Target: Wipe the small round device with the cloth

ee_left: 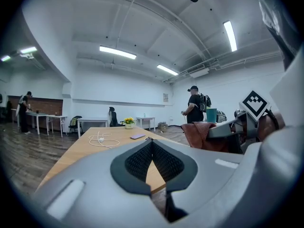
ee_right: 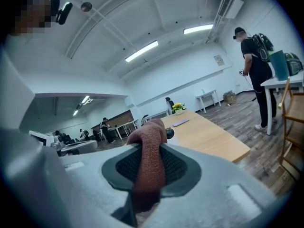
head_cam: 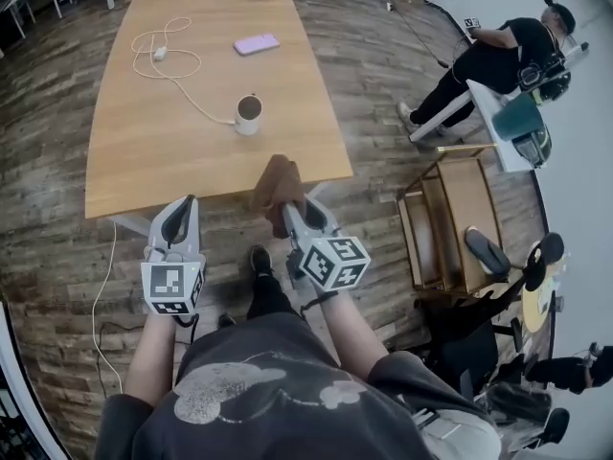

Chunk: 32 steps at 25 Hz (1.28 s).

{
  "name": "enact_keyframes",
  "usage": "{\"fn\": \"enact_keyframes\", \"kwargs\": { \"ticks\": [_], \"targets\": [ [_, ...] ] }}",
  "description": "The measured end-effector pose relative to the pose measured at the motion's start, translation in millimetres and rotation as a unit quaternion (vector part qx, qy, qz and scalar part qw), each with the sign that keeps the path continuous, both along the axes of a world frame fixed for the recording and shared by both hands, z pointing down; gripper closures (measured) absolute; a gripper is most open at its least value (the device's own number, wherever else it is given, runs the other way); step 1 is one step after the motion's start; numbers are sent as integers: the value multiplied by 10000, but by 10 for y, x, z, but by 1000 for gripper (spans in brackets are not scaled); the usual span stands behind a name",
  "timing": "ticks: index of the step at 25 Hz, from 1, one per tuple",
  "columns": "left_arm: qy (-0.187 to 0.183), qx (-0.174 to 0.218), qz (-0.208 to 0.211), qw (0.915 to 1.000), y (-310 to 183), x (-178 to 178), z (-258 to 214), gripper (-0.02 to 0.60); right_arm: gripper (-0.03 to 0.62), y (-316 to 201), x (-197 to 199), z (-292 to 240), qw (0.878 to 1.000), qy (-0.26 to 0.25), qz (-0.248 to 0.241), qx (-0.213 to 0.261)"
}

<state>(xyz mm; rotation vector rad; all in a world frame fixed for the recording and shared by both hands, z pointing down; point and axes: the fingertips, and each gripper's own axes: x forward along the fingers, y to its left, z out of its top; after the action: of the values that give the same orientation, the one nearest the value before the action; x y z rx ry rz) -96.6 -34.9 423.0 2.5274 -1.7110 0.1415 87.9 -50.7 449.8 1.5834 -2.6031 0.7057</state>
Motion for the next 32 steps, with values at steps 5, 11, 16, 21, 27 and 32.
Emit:
{"fn": "enact_keyframes", "kwargs": {
  "ticks": [5, 11, 16, 21, 27, 32],
  "targets": [
    [25, -153, -129, 9998, -517, 93, 87, 563, 517, -641, -50, 22, 9995, 13, -301, -71],
    [-83, -269, -314, 9991, -1021, 237, 117, 563, 517, -1209, 2, 84, 9979, 196, -590, -206],
    [-154, -441, -525, 9975, -1367, 302, 240, 563, 517, -1577, -66, 251, 9940, 326, -986, -351],
    [-234, -518, -812, 9951, -1639, 266, 306, 563, 517, -1838, -289, 363, 9866, 525, -1507, -352],
    [-298, -452, -982, 9937, -1867, 236, 255, 563, 517, -2001, -624, 473, 9765, 759, -1985, -360],
    [-314, -556, -721, 9953, -1993, 165, 300, 563, 517, -2127, -856, 592, 9748, 864, -1985, -541]
  ]
}}
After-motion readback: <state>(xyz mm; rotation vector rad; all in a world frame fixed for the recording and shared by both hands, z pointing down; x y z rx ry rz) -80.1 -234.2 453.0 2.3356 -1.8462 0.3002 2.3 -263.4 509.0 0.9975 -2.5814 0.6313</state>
